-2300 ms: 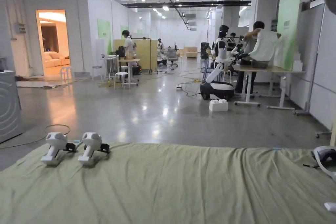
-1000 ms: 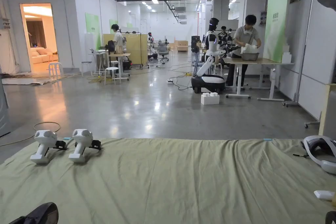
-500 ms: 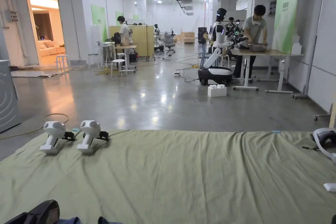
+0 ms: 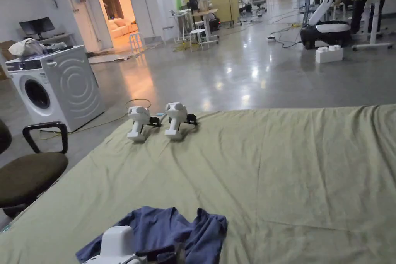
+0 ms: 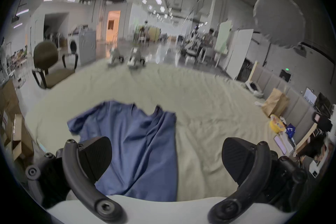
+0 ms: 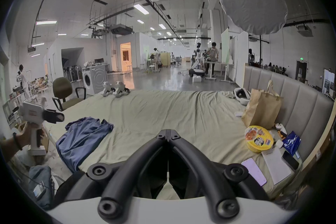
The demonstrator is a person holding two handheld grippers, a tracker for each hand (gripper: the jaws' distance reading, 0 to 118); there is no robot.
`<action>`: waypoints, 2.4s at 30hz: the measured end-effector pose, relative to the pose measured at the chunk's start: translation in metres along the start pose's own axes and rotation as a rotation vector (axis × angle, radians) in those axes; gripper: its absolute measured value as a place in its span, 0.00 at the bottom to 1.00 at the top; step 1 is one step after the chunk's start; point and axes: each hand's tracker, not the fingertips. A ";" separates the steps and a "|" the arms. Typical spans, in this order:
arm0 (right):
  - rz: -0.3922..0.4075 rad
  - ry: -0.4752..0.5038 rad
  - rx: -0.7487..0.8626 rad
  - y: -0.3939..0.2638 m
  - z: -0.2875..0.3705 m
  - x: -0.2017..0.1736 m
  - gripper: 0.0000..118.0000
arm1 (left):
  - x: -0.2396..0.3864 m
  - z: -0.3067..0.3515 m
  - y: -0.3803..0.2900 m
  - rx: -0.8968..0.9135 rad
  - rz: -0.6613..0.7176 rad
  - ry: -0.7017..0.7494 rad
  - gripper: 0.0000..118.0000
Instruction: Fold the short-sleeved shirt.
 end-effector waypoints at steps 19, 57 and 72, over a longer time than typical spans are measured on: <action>-0.203 -0.074 -0.261 -0.057 -0.050 0.020 0.02 | -0.037 -0.208 -0.039 -0.356 -0.070 0.190 0.68; -0.295 -0.237 -0.270 -0.089 0.072 0.080 0.02 | 0.387 -0.162 -0.153 -0.574 -0.282 -0.865 0.18; -0.165 -0.013 -0.035 -0.022 0.051 0.035 0.02 | 0.180 0.089 0.010 0.279 -0.201 -0.379 0.84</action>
